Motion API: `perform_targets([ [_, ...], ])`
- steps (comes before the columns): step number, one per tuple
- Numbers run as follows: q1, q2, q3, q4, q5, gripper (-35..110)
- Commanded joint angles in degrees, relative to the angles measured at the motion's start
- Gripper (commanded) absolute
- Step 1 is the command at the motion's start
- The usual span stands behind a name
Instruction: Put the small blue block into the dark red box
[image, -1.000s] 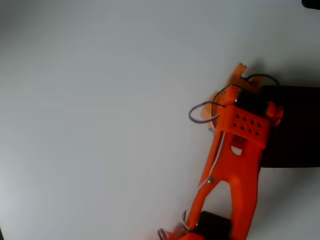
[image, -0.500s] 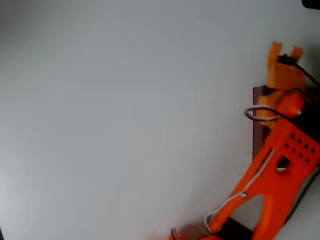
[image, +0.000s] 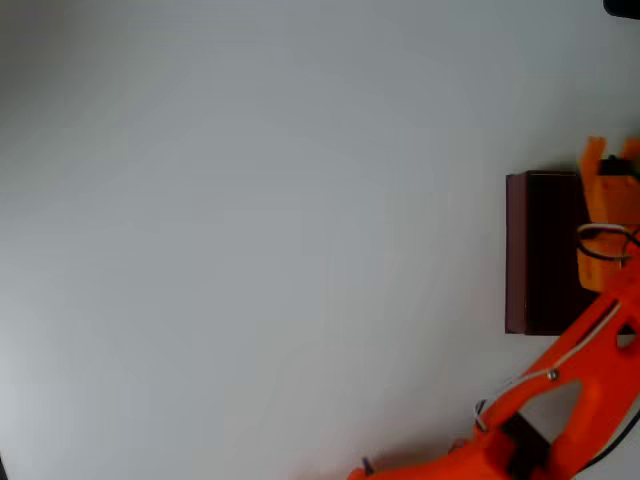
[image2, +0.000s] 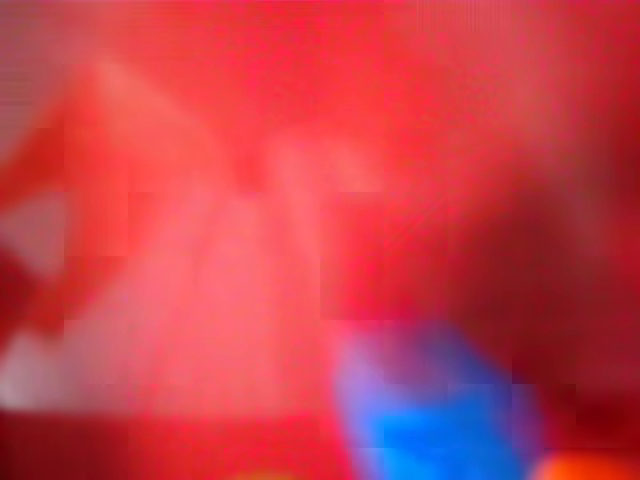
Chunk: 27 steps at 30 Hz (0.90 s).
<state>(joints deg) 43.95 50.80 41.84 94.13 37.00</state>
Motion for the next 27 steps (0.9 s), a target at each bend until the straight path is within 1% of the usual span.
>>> perform_targets([
  [1,0.3,-4.9,-14.7,8.0,-3.4,17],
  [2,-0.3,-7.0,-19.6,10.7,-4.3,17],
  [3,-0.8,-7.1,-20.3,11.0,-5.7,17],
  [6,-3.1,-1.1,-15.2,11.0,-9.1,15],
  [10,-5.6,12.7,-2.0,10.9,-13.6,14],
  [14,-7.0,31.8,18.1,8.5,-16.3,9],
  [16,-7.8,43.8,31.6,4.7,-17.1,5],
  [20,-11.1,67.6,55.0,-1.8,-18.6,1],
  [24,-18.5,85.6,69.4,-4.2,-25.2,0],
  [27,-26.2,99.0,79.5,-7.2,-27.3,0],
])
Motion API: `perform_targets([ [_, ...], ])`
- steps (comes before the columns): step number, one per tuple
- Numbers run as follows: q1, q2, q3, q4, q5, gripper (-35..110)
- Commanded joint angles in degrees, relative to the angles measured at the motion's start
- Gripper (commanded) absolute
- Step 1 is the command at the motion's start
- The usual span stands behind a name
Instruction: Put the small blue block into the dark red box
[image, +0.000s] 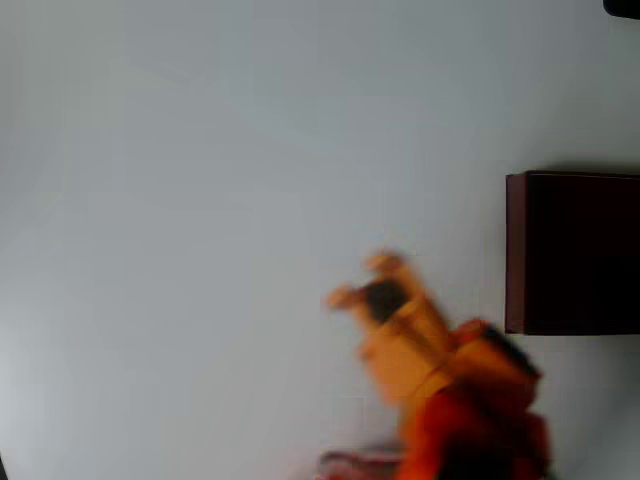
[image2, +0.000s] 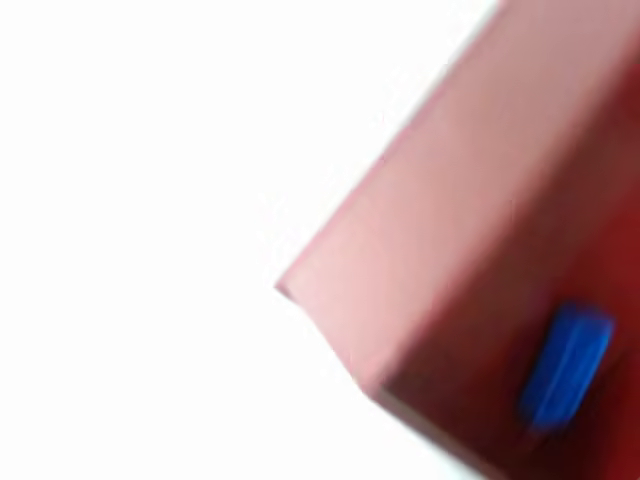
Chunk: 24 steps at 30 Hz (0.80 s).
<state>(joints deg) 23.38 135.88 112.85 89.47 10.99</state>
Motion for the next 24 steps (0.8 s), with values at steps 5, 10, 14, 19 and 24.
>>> perform_targets([
  [5,-19.1,37.4,23.8,-4.8,-1.6,0],
  [10,-30.8,47.9,34.4,-7.0,-3.2,0],
  [14,-38.6,48.8,42.6,-8.3,-6.7,0],
  [19,-46.5,56.4,54.1,-11.3,-9.1,0],
  [24,-50.4,56.4,58.1,-12.1,-9.7,0],
])
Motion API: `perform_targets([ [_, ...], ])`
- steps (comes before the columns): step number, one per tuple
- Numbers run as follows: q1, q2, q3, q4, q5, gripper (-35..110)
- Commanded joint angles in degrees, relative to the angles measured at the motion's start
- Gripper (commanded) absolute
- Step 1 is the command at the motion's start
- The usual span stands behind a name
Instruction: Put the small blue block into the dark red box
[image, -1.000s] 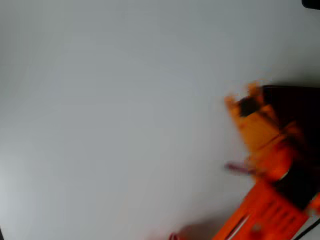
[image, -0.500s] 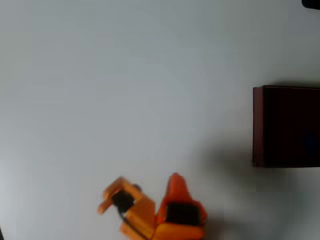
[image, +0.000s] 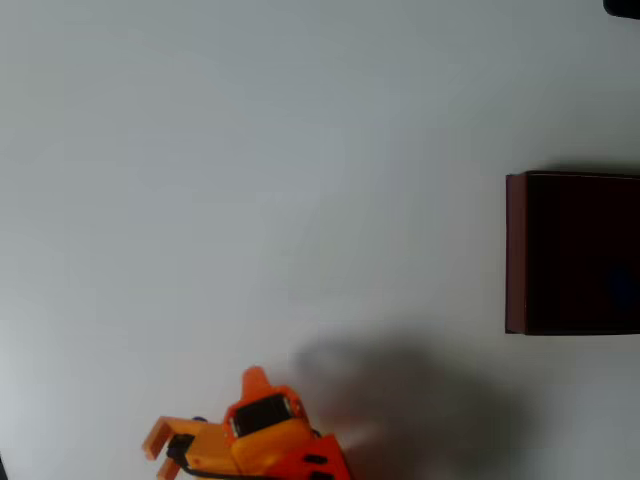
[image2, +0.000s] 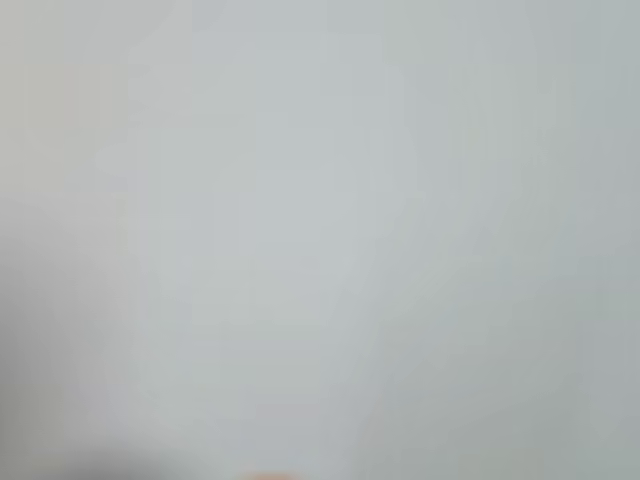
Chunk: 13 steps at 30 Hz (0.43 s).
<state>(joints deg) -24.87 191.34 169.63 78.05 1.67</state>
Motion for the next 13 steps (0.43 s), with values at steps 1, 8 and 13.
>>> perform_targets([
  [1,-2.2,1.0,1.6,-0.7,-0.2,0],
  [8,-3.1,1.1,2.5,-0.8,0.3,0],
  [13,-4.0,1.1,2.5,-0.8,1.1,0],
])
